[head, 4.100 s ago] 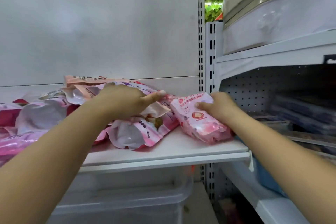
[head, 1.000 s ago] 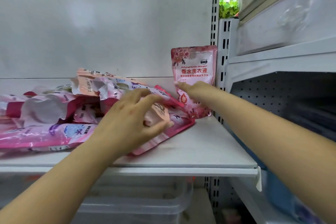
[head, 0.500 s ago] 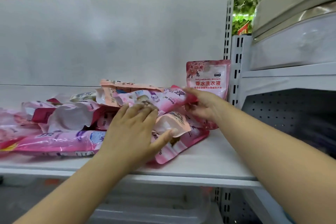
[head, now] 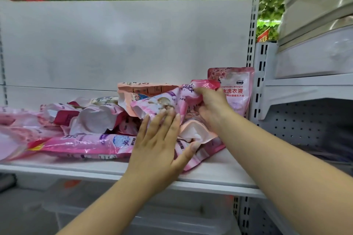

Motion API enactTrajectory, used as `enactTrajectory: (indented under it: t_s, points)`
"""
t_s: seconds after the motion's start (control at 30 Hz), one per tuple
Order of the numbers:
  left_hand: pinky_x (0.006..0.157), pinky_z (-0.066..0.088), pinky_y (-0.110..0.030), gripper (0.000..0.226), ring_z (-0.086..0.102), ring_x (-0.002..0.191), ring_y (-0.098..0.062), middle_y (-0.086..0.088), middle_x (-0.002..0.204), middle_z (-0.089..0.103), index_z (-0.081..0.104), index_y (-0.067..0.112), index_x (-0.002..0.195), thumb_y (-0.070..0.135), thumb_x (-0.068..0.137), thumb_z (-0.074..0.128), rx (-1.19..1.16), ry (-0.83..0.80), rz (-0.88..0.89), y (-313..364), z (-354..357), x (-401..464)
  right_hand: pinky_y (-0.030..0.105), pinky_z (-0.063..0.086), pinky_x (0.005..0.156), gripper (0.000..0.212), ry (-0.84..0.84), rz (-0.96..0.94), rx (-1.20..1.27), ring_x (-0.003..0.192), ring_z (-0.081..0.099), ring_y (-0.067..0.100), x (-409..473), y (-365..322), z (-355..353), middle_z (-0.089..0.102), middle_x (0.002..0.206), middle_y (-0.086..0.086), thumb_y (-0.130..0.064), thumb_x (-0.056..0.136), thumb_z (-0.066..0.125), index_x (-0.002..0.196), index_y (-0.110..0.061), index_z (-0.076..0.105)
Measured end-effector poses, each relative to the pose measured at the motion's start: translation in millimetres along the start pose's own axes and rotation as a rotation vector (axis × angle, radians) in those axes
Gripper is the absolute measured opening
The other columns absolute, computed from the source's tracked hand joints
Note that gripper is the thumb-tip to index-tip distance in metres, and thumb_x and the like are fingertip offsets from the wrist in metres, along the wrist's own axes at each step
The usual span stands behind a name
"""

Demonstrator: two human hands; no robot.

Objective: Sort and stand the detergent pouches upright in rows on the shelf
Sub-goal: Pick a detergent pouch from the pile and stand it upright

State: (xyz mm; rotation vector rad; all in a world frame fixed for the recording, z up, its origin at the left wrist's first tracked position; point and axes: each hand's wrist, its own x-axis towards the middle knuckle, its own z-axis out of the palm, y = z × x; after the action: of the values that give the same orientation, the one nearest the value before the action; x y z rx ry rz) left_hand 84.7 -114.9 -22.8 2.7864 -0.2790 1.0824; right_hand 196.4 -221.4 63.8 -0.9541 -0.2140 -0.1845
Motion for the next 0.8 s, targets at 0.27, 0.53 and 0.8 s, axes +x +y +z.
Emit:
enactTrajectory:
  t_s: [0.27,0.53,0.8]
  points:
    - [0.106,-0.023,-0.018,0.100,-0.023,0.131,0.009,0.023,0.146,-0.021,-0.017,0.046,0.134,0.089,0.043,-0.023,-0.279,0.161,-0.064,-11,-32,24,0.035,0.057,0.065,0.009,-0.166,-0.162,0.226,0.058,0.064,0.017,-30,-55,23,0.066,0.071,0.007,-0.003,0.086,0.059,0.089,-0.010,0.056]
    - [0.085,0.050,-0.035,0.084,0.062,0.090,-0.017,0.001,0.108,0.063,0.052,0.018,0.122,0.065,0.052,0.056,-1.097,0.079,-0.227,10,-75,80,0.029,0.057,0.061,0.012,-0.288,-0.304,0.153,0.052,0.064,0.012,-57,-93,29,0.067,0.056,0.001,-0.004,0.087,0.058,0.078,-0.013,0.056]
    - [0.078,0.054,-0.053,0.047,0.068,0.079,-0.034,-0.013,0.084,0.072,0.065,0.015,0.079,0.054,0.054,0.071,-1.388,0.254,-0.289,35,-55,92,0.051,0.047,0.094,0.081,-0.283,-0.236,-0.361,0.106,0.062,0.029,-75,-93,-19,0.065,0.115,0.009,-0.049,0.057,0.079,0.124,-0.013,0.052]
